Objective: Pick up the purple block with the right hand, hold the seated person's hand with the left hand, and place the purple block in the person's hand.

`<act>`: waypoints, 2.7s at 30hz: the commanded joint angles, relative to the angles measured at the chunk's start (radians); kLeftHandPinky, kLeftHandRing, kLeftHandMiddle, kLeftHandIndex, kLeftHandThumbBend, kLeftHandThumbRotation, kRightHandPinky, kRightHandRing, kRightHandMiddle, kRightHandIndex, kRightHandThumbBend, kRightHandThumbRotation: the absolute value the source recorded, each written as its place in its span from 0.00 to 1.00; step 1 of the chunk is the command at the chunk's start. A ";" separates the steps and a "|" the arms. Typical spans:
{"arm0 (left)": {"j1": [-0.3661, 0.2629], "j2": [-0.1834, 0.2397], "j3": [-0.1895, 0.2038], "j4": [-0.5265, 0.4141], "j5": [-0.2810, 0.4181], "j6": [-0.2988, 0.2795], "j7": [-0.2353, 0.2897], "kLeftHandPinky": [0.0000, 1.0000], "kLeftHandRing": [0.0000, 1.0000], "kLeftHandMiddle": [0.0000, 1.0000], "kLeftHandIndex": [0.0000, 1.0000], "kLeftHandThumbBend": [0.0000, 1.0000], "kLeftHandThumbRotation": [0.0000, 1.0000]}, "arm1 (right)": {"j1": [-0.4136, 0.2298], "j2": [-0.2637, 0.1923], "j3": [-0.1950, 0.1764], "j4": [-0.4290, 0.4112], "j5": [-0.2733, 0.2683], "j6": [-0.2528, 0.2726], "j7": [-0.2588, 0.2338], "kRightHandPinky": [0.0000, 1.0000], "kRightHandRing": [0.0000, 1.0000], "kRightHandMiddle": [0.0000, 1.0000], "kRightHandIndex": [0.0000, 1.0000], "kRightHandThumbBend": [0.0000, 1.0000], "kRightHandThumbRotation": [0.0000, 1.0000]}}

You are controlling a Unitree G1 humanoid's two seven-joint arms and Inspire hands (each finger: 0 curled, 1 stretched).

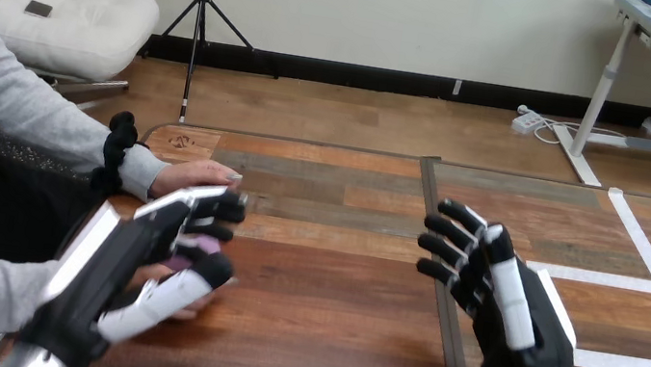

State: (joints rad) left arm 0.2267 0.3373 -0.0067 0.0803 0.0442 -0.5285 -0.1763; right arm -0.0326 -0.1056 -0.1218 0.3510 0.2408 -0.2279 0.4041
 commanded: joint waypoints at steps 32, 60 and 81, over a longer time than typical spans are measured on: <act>0.157 -0.074 0.042 -0.175 -0.251 -0.066 -0.067 0.68 0.76 0.76 0.74 0.57 0.92 | 0.180 -0.002 -0.009 -0.231 0.083 -0.085 0.095 0.80 0.81 0.82 0.83 0.87 0.73; 0.104 -0.126 0.054 -0.121 -0.308 -0.069 -0.149 0.75 0.82 0.78 0.74 0.43 1.00 | 0.244 0.071 0.011 -0.306 0.149 -0.121 0.100 0.84 0.82 0.82 0.81 0.82 1.00; 0.134 -0.172 0.042 -0.207 -0.474 0.086 -0.187 0.96 0.94 0.87 0.86 0.48 1.00 | 0.243 0.062 0.015 -0.289 0.097 -0.117 0.050 0.79 0.80 0.81 0.80 0.82 1.00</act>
State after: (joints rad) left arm 0.3892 0.1969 0.0332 -0.0544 -0.3575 -0.4742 -0.3550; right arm 0.2530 -0.0421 -0.1124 0.0865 0.3620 -0.3223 0.4721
